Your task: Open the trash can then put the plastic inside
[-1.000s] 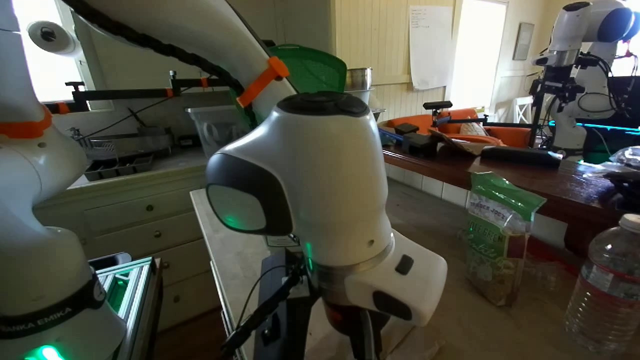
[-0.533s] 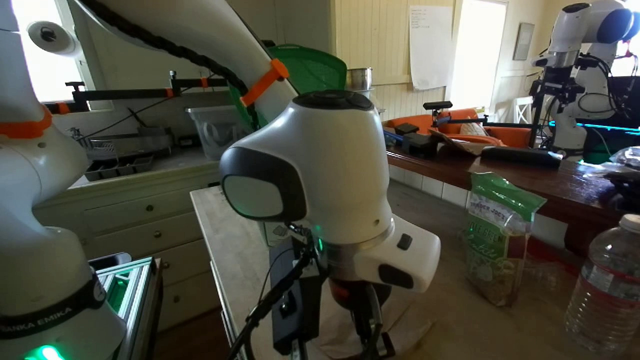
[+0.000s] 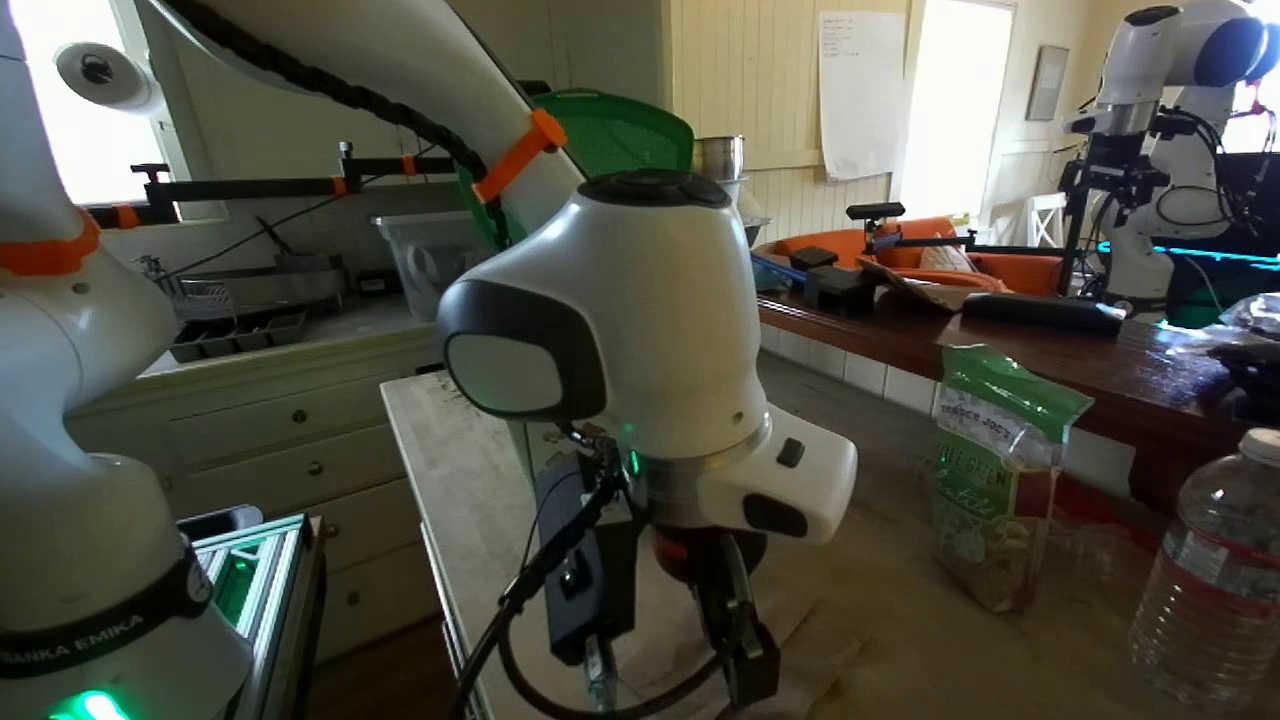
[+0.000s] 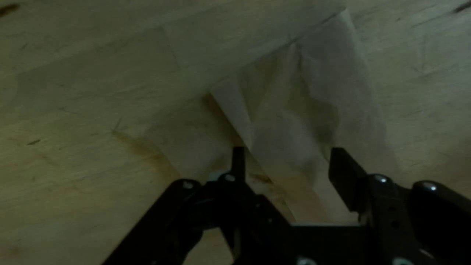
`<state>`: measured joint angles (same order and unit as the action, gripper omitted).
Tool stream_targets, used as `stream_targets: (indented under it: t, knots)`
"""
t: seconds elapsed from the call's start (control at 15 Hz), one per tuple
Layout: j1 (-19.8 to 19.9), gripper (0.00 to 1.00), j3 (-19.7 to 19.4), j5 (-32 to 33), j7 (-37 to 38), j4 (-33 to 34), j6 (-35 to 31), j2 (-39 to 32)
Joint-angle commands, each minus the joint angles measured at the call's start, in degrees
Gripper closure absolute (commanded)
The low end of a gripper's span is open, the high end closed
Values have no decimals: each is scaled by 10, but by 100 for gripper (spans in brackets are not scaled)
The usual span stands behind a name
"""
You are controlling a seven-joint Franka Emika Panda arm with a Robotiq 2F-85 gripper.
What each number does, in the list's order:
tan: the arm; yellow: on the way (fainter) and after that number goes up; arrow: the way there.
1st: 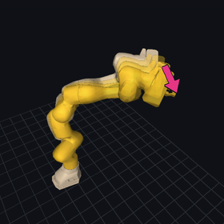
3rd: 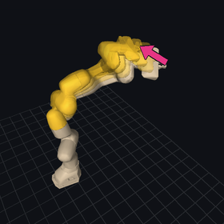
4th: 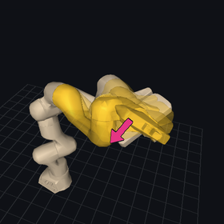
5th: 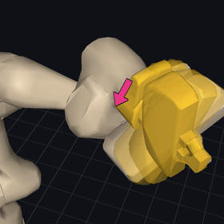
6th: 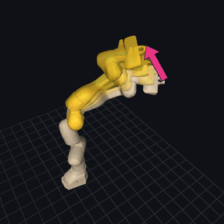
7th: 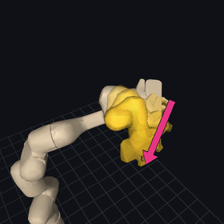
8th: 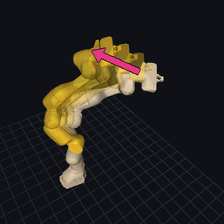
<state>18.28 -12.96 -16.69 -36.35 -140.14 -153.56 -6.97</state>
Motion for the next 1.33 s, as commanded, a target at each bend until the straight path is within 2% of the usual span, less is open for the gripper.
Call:
stream_targets:
  t: [0.0,0.07,0.13,0.53,0.6,0.73,0.8,1.27]
  knots:
    - [6,7,12,-13,-19,-7,13,10]
    - [6,1,13,-13,-20,-3,13,4]
    - [7,0,15,-15,-24,3,16,-5]
    - [13,0,28,-36,-56,15,27,-34]
    - [14,22,29,-34,-58,17,27,-36]
    - [17,34,28,-29,-57,21,25,-39]
    - [18,44,26,-27,-55,22,23,-38]
    - [46,96,7,-27,-47,42,22,-45]
